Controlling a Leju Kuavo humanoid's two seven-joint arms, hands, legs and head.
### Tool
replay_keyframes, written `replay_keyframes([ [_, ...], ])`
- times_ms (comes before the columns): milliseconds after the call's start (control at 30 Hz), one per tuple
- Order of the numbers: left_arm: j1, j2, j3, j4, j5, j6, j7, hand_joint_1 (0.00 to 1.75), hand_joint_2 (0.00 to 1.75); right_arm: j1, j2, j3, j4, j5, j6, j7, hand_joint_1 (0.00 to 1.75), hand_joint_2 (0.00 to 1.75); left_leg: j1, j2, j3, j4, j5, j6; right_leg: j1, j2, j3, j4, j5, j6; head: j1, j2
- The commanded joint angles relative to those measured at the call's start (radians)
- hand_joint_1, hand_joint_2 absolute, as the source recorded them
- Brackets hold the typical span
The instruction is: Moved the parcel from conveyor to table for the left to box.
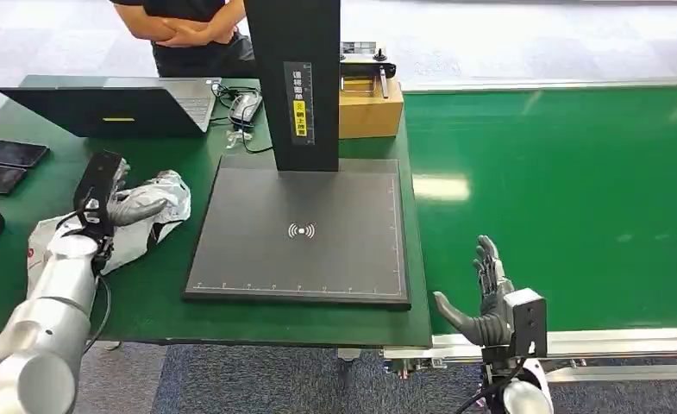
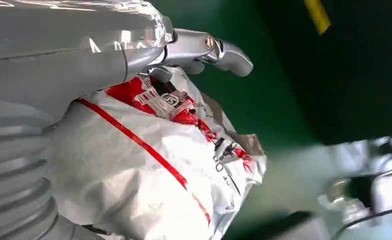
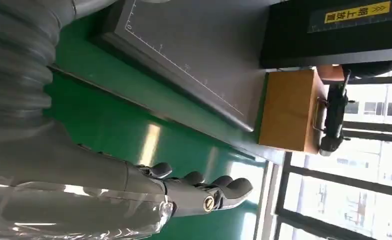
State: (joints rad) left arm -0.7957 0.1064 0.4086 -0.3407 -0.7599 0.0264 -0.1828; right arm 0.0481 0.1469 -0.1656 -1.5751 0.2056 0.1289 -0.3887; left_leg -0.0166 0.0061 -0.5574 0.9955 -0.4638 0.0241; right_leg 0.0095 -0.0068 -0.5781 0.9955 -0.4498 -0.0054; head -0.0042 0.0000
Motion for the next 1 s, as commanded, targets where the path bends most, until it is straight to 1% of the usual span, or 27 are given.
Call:
replay_keyframes([
  [33, -0.057, -0.065, 0.141, -0.060, 0.158, 0.199, -0.251, 0.00, 1.75, -0.005, -0.008, -0.035, 0.017, 0.007, 0.005, 0.010, 0.00, 1.75, 0.002, -0.005, 0.000, 0.001, 0.000, -0.003, 0.001, -0.004, 0.002, -0.001, -0.001, 0.002, 0.000, 0.000],
  [67, -0.055, -0.066, 0.149, -0.066, 0.175, 0.188, -0.265, 0.00, 1.75, -0.006, -0.009, -0.035, 0.019, 0.007, 0.005, 0.010, 0.00, 1.75, 0.001, -0.003, -0.001, 0.001, 0.000, -0.002, 0.001, -0.002, 0.000, 0.000, 0.000, 0.001, 0.000, 0.000],
  [100, -0.051, -0.073, 0.174, -0.079, 0.231, 0.145, -0.298, 0.00, 1.75, -0.009, -0.011, -0.032, 0.024, 0.007, 0.005, 0.009, 0.00, 1.75, 0.002, -0.006, 0.001, 0.000, 0.000, -0.004, 0.001, -0.004, 0.004, -0.001, -0.001, 0.003, 0.000, 0.000],
  [133, -0.042, -0.082, 0.202, -0.095, 0.308, 0.083, -0.335, 0.00, 1.75, -0.016, -0.013, -0.027, 0.038, 0.010, 0.005, 0.009, 0.00, 1.75, 0.001, -0.003, -0.001, 0.001, 0.000, -0.002, 0.001, -0.002, 0.001, -0.001, 0.000, 0.001, 0.000, 0.000],
  [167, -0.038, -0.083, 0.197, -0.099, 0.316, 0.077, -0.338, 0.00, 1.75, -0.018, -0.013, -0.025, 0.042, 0.010, 0.006, 0.009, 0.00, 1.75, 0.001, -0.003, 0.000, 0.000, 0.000, -0.003, 0.001, -0.002, 0.002, -0.001, 0.000, 0.002, 0.000, 0.000],
  [200, -0.033, -0.091, 0.213, -0.107, 0.378, 0.018, -0.355, 0.00, 1.75, -0.022, -0.014, -0.020, 0.052, 0.009, 0.006, 0.008, 0.00, 1.75, 0.001, -0.002, 0.000, 0.000, 0.000, -0.002, 0.001, -0.001, 0.001, -0.001, 0.000, 0.001, 0.000, 0.000],
  [233, -0.023, -0.095, 0.201, -0.116, 0.418, -0.016, -0.360, 0.00, 1.75, -0.026, -0.013, -0.018, 0.062, 0.006, 0.004, 0.008, 0.00, 1.75, 0.001, -0.003, 0.001, -0.001, 0.000, -0.003, 0.001, -0.002, 0.002, -0.001, 0.000, 0.002, 0.000, 0.000],
  [267, -0.021, -0.097, 0.199, -0.117, 0.421, -0.016, -0.360, 0.00, 1.75, -0.026, -0.011, -0.016, 0.063, 0.006, 0.003, 0.007, 0.00, 1.75, 0.001, -0.002, 0.000, 0.000, 0.000, -0.002, 0.001, -0.001, 0.001, -0.001, 0.000, 0.001, 0.000, 0.000],
  [300, -0.018, -0.096, 0.206, -0.111, 0.504, -0.123, -0.350, 0.00, 1.75, -0.028, -0.011, -0.016, 0.069, 0.008, 0.003, 0.006, 0.00, 1.75, 0.001, -0.002, 0.001, -0.001, 0.001, -0.003, 0.001, -0.001, 0.003, -0.002, 0.000, 0.002, 0.001, 0.000],
  [333, -0.007, -0.090, 0.185, -0.106, 0.555, -0.178, -0.329, 0.00, 1.75, -0.033, -0.009, -0.014, 0.081, 0.011, 0.004, 0.003, 0.00, 1.75, 0.001, -0.001, 0.001, -0.001, 0.000, -0.002, 0.000, 0.000, 0.002, -0.001, 0.000, 0.001, 0.000, 0.000],
  [367, -0.006, -0.091, 0.181, -0.105, 0.558, -0.177, -0.330, 0.00, 1.75, -0.033, -0.008, -0.013, 0.083, 0.012, 0.004, 0.002, 0.00, 1.75, 0.001, -0.001, 0.002, -0.001, 0.000, -0.003, 0.001, 0.000, 0.003, -0.002, 0.000, 0.002, 0.000, 0.000],
  [400, -0.007, -0.090, 0.182, -0.094, 0.611, -0.227, -0.327, 0.00, 1.75, -0.035, -0.007, -0.015, 0.086, 0.014, 0.003, 0.000, 0.00, 1.75, 0.001, -0.001, 0.001, -0.001, 0.000, -0.002, 0.000, 0.000, 0.002, -0.001, 0.000, 0.001, 0.000, 0.000],
  [433, -0.003, -0.090, 0.177, -0.090, 0.676, -0.310, -0.314, 0.00, 1.75, -0.037, -0.005, -0.017, 0.090, 0.016, 0.004, -0.002, 0.00, 1.75, 0.001, -0.001, 0.002, -0.001, 0.000, -0.003, 0.001, 0.000, 0.003, -0.002, 0.000, 0.002, 0.001, 0.000],
  [567, 0.005, -0.103, 0.122, -0.109, 0.680, -0.318, -0.331, 0.00, 1.75, -0.028, -0.004, -0.024, 0.082, 0.018, 0.003, -0.004, 0.00, 1.75, 0.001, -0.001, 0.002, -0.001, 0.000, -0.003, 0.001, 0.000, 0.003, -0.002, 0.000, 0.002, 0.000, 0.000],
  [633, 0.020, -0.121, 0.039, -0.146, 0.647, -0.310, -0.352, 0.00, 1.75, -0.018, 0.002, -0.029, 0.059, 0.019, 0.002, -0.015, 0.00, 1.75, 0.002, -0.003, 0.002, -0.001, 0.000, -0.003, 0.001, -0.001, 0.003, -0.002, 0.000, 0.002, 0.000, 0.000],
  [767, 0.054, -0.151, -0.052, -0.193, 0.647, -0.314, -0.369, 0.00, 1.75, -0.016, -0.003, -0.013, 0.046, 0.030, 0.011, -0.028, 0.00, 1.75, 0.001, -0.004, 0.001, -0.001, 0.000, -0.003, 0.001, -0.003, 0.003, -0.002, -0.001, 0.002, 0.000, 0.000],
  [867, 0.114, -0.173, -0.141, -0.258, 0.683, -0.335, -0.383, 0.00, 1.75, -0.022, -0.016, 0.016, 0.045, 0.044, 0.009, -0.040, 0.00, 1.75, 0.001, -0.002, 0.001, 0.000, 0.000, -0.002, 0.000, -0.001, 0.002, -0.001, 0.000, 0.002, 0.000, 0.000],
  [1000, 0.187, -0.193, -0.252, -0.326, 0.692, -0.296, -0.381, 0.00, 1.75, -0.023, -0.028, 0.044, 0.019, 0.049, 0.005, -0.052, 0.00, 1.75, 0.000, -0.002, 0.001, -0.001, 0.000, -0.002, 0.000, -0.001, 0.002, -0.001, 0.000, 0.001, 0.000, 0.000],
])
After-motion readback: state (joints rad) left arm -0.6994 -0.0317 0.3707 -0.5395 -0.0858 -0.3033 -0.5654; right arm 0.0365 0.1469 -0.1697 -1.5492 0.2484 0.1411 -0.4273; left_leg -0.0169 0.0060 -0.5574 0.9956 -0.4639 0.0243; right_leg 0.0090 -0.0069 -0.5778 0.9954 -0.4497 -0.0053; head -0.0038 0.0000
